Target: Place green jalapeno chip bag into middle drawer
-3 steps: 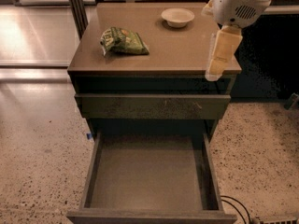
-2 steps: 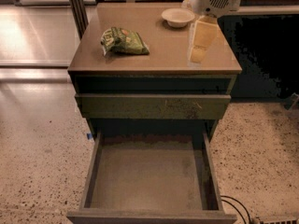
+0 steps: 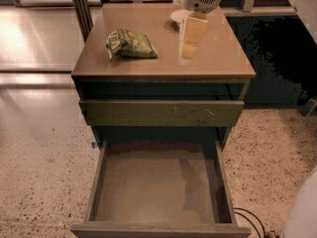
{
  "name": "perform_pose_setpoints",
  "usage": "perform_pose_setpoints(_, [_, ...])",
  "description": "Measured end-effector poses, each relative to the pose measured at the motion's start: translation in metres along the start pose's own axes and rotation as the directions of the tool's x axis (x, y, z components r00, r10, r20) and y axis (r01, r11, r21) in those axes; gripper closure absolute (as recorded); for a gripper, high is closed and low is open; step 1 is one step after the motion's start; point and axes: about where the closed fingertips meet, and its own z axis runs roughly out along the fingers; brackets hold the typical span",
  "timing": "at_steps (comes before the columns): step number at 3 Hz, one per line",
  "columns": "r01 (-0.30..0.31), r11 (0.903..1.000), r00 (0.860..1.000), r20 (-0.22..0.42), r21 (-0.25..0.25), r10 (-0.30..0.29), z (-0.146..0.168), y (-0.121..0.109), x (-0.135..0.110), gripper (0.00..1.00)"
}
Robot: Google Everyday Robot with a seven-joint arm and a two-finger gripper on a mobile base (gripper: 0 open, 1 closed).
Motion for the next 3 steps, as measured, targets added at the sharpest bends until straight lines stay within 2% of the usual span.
perform_pose_setpoints(1, [0.018,0.9998,1.000,0.007,0.003,-0.018,0.012,-0.016,-0.004,0.00])
perform_pose_setpoints(3, [0.080,0.9966,0.997,0.010,-0.020,-0.080,0.055,-0.073,-0.012,0.00])
